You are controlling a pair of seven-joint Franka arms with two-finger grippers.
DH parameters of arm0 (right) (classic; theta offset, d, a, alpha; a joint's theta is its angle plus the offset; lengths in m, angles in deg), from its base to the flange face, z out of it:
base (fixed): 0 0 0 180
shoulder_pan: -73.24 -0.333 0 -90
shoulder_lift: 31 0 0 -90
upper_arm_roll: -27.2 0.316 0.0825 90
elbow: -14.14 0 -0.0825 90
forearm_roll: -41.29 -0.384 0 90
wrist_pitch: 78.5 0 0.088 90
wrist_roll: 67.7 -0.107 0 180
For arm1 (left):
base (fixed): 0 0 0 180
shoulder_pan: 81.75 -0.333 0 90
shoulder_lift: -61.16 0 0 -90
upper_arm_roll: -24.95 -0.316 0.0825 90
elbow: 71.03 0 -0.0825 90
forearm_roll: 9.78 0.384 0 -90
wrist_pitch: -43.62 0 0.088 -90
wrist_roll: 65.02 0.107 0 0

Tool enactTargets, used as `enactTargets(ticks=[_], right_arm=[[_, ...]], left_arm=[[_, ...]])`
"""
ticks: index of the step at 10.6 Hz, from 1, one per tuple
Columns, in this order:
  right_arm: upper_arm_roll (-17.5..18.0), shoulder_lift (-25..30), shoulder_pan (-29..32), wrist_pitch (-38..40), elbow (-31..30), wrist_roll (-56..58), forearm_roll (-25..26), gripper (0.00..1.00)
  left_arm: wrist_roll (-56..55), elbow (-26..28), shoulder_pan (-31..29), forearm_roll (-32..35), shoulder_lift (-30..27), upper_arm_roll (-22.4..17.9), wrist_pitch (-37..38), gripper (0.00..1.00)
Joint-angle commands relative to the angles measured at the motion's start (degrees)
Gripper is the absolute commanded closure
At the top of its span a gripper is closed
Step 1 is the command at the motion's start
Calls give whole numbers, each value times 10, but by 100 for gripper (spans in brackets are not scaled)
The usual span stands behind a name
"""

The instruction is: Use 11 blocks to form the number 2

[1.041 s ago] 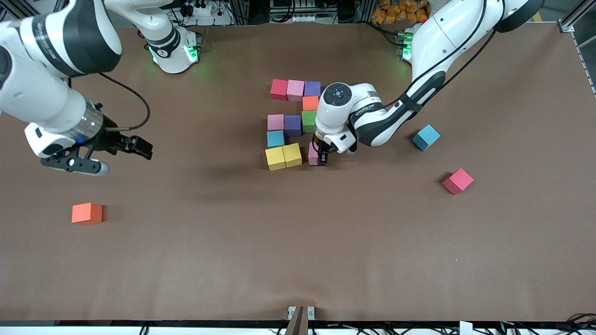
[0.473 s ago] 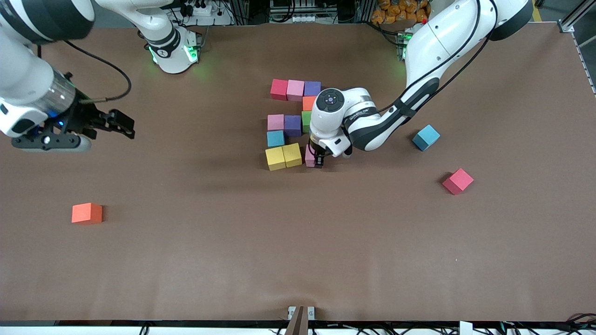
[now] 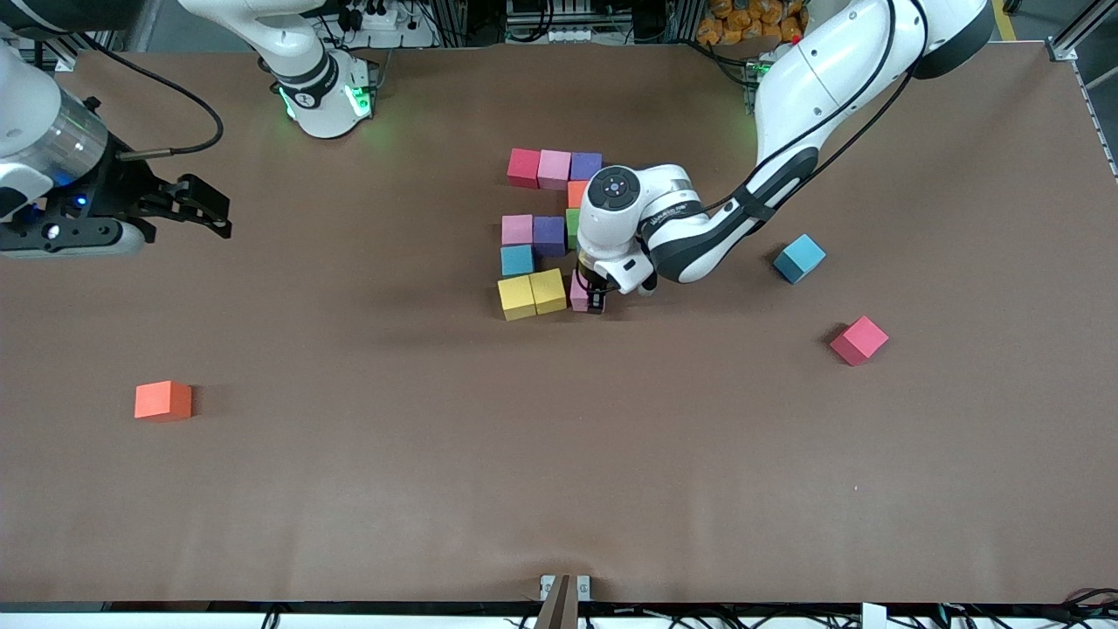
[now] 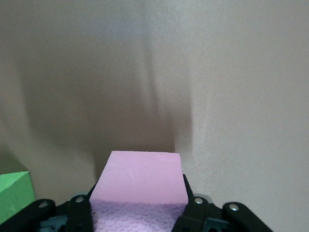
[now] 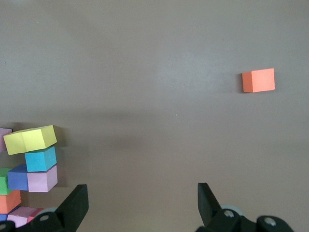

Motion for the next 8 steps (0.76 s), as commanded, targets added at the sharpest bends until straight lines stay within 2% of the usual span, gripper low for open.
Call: enactTargets(ticks=[1, 5, 8], right_arm=[[5, 7, 21, 13, 8, 26, 11, 0], [5, 5, 25, 23, 8, 17, 11, 0], [33, 5, 58, 37, 8, 17, 11, 0]], left_arm=[[-60, -18, 17, 14, 13, -3, 10, 43], [-61, -21, 28, 14, 15, -11, 10, 43], [-61, -22, 28, 14, 16, -12, 10, 42]])
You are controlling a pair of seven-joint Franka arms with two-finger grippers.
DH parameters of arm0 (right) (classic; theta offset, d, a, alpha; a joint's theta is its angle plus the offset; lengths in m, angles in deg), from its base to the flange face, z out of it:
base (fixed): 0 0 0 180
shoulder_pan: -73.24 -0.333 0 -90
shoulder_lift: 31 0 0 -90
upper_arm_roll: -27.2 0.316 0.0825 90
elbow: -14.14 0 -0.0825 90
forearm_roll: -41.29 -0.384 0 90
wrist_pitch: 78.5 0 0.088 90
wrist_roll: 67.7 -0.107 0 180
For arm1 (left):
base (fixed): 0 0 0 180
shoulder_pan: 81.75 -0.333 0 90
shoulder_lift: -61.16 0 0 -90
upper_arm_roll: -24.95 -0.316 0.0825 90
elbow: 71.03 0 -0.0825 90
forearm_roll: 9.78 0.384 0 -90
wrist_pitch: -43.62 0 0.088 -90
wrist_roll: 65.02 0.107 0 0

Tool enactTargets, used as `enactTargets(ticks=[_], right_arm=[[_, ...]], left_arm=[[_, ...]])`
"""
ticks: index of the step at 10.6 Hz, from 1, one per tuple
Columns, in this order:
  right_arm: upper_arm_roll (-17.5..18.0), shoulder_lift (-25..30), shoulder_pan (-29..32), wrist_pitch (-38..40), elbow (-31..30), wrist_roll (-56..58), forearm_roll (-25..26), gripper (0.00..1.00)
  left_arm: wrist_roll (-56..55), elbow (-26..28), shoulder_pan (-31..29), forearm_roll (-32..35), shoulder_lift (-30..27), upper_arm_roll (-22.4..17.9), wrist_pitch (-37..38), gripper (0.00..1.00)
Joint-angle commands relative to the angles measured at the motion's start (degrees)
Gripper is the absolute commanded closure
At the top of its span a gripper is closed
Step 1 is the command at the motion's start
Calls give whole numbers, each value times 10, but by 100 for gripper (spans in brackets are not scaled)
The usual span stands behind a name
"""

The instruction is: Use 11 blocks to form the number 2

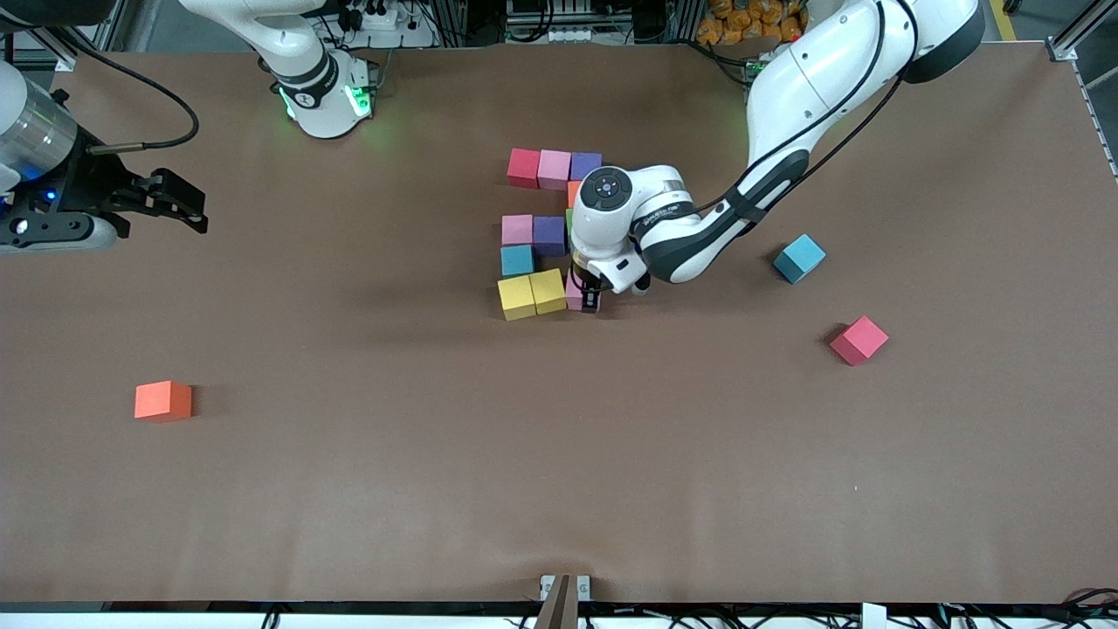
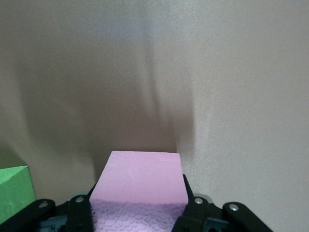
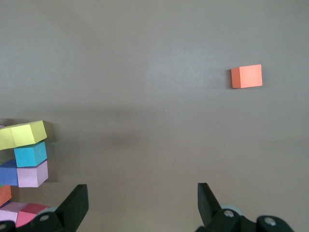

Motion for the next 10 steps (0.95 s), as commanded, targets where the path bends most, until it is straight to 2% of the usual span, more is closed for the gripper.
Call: enactTargets(ticks=[1, 4, 7, 10], right_arm=[[23, 6, 23, 13, 1, 5, 5, 0], [23, 6, 20, 11, 4, -4, 9, 0], [24, 6, 19, -10, 5, -50, 12, 0], [23, 5, 21, -14, 6, -55, 30, 0]], left_arm=[[-60, -10, 12, 14, 7, -5, 7, 41], [-61, -16, 13, 14, 13, -5, 7, 40], [-61, -17, 13, 14, 15, -5, 7, 32], [-61, -17, 13, 12, 15, -5, 7, 32]])
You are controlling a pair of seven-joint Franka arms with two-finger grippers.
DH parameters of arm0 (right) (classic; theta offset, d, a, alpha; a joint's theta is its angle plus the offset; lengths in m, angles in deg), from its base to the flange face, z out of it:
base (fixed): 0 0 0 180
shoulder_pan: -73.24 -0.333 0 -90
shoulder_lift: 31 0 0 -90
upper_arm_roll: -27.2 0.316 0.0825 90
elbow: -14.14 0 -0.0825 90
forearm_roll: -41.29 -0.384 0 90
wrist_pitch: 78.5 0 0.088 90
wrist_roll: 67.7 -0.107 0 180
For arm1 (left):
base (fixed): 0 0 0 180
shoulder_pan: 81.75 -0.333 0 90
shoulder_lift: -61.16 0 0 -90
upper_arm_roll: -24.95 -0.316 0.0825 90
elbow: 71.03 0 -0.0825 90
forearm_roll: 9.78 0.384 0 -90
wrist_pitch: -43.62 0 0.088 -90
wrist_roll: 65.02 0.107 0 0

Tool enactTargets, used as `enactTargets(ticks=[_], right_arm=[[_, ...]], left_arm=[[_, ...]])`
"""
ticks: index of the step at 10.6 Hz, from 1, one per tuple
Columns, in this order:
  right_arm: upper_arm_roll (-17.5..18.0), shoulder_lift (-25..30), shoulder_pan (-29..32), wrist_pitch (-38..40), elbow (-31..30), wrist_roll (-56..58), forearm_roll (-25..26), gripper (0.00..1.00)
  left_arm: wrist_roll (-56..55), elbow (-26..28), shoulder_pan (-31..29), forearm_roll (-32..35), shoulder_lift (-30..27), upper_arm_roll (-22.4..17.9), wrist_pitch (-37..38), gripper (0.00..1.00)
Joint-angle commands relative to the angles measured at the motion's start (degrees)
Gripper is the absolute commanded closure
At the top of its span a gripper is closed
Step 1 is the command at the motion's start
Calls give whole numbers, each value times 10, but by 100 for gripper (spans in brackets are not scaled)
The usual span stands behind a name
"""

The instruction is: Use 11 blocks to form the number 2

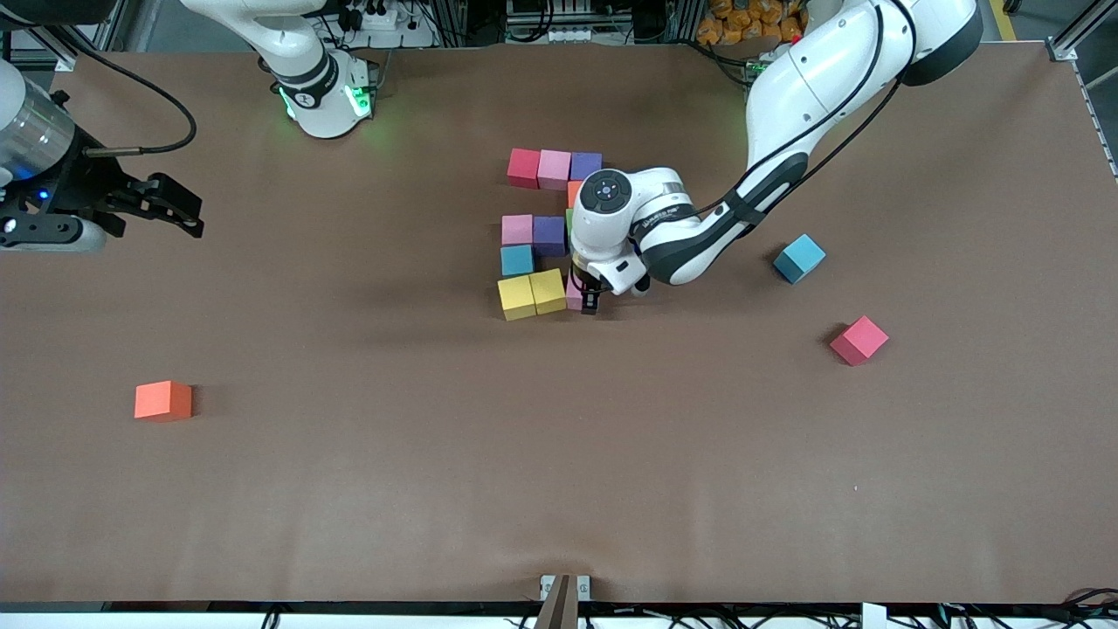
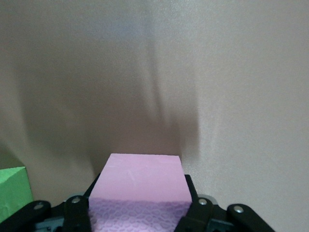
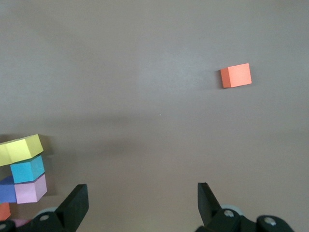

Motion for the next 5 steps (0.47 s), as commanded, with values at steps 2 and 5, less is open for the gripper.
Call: enactTargets(ticks=[2, 5], right_arm=[[5, 2, 14, 2, 13, -13, 11, 0], [5, -1, 15, -13, 13, -6, 1, 0]], left_arm=[[-61, -22, 13, 4, 10, -4, 6, 31], [-61, -24, 19, -6, 9, -10, 7, 42]])
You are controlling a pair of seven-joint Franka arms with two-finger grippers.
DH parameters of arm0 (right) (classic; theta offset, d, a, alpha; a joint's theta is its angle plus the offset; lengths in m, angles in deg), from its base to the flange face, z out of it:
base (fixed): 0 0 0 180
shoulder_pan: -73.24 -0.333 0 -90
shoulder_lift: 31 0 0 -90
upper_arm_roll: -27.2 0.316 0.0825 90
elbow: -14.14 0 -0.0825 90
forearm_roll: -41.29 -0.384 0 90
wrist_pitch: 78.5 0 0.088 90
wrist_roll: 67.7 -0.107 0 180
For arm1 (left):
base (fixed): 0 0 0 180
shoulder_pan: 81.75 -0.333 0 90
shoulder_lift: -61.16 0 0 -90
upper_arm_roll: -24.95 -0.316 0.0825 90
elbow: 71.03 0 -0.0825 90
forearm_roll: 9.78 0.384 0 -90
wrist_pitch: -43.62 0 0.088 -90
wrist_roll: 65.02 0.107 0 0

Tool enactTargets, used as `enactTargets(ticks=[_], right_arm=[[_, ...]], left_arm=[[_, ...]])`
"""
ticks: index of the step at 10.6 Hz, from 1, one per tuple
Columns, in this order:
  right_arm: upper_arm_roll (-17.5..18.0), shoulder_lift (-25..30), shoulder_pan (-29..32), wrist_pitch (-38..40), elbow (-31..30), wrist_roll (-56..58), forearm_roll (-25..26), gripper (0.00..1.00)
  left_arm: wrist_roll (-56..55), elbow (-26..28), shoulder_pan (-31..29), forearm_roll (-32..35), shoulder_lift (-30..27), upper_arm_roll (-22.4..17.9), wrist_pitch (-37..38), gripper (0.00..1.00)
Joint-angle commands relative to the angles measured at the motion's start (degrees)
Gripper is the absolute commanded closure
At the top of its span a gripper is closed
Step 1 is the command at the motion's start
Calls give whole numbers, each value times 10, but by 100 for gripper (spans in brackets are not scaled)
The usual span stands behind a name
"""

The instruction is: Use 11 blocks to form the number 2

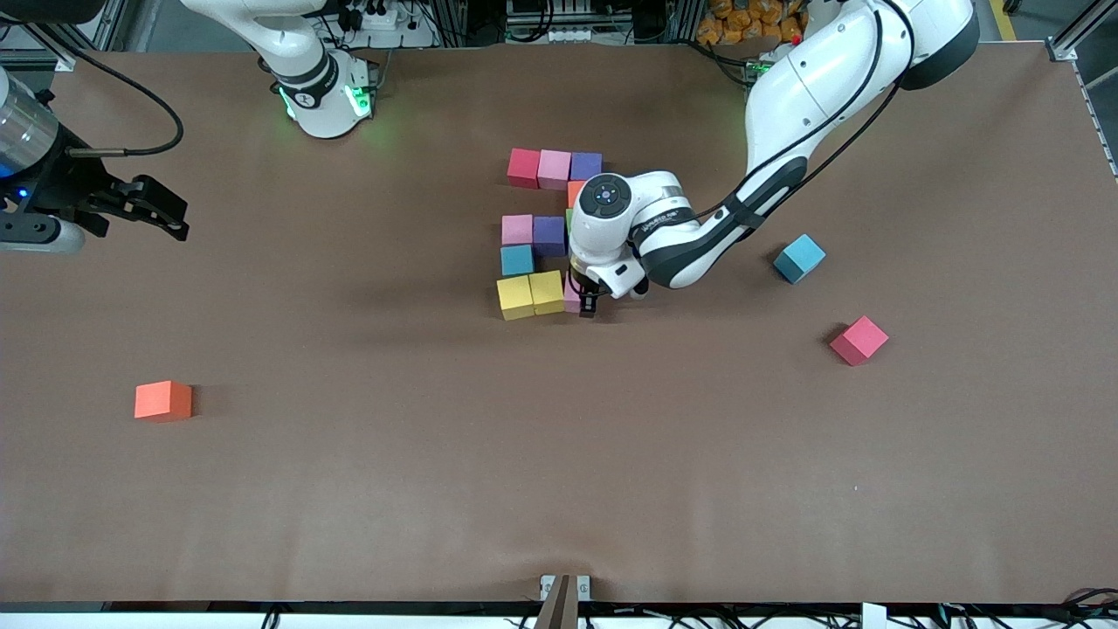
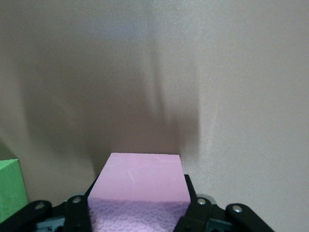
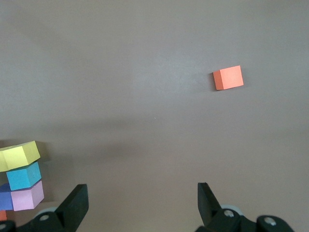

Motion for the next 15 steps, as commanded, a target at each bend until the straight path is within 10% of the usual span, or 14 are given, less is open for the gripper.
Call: enactTargets(ticks=[1, 5, 6, 7, 15], right_arm=[[9, -5, 7, -27, 5, -3, -8, 0], [10, -14, 4, -31, 5, -1, -9, 0], [10, -15, 4, -31, 4, -1, -9, 0], [11, -15, 5, -31, 3, -2, -10, 0], [11, -15, -18, -45, 0, -1, -10, 0]], left_arm=[[-61, -11, 17, 0, 3, -9, 8, 42], [-62, -11, 17, -1, 4, -9, 15, 38], [-62, -11, 17, -1, 3, -9, 16, 6], [-63, -11, 18, 0, 3, -9, 18, 0], [-60, -10, 24, 0, -1, -8, 44, 0]])
